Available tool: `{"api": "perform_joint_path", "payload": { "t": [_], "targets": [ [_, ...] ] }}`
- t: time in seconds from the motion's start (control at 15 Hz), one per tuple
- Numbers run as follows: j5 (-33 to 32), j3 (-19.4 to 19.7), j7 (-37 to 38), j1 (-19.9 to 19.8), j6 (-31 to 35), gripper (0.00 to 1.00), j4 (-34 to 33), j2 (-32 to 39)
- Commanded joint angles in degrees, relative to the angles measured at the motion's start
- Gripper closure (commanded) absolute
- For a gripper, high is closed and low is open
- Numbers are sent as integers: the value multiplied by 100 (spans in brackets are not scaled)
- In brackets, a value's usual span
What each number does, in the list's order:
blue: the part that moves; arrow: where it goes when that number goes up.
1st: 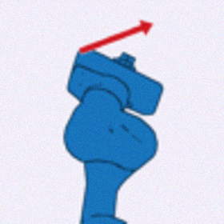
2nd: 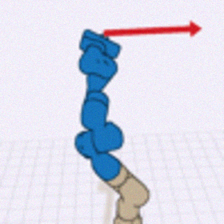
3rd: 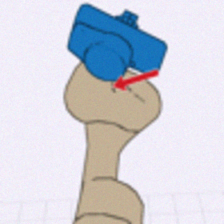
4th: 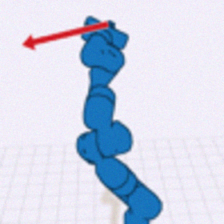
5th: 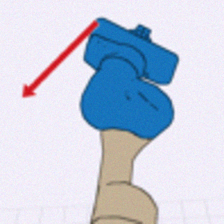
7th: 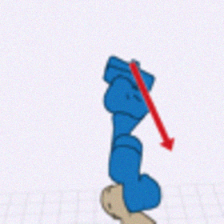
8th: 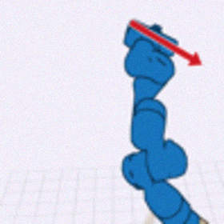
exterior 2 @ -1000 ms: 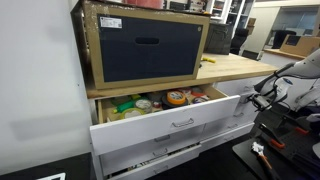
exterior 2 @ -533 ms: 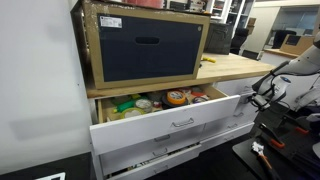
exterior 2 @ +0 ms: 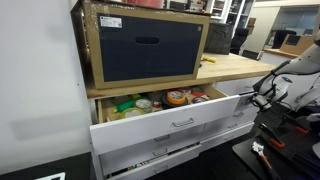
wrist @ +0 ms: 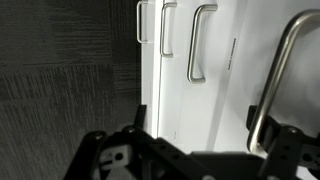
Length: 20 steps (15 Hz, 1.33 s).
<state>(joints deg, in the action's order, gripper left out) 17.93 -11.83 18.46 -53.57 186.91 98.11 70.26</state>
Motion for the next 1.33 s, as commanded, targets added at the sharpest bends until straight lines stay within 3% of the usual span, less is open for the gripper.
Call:
{"api": "perform_joint_path", "payload": {
  "t": [0.0, 0.8, 1.0, 1.27],
  "targets": [
    [88, 434, -150, 132, -239, 0, 596, -89],
    [65, 574, -164, 46, 177, 0, 1024, -201],
    [171, 773, -70, 246, 321, 0, 1112, -272],
    [146, 765, -85, 193, 348, 0, 1205, -316]
  ]
}}
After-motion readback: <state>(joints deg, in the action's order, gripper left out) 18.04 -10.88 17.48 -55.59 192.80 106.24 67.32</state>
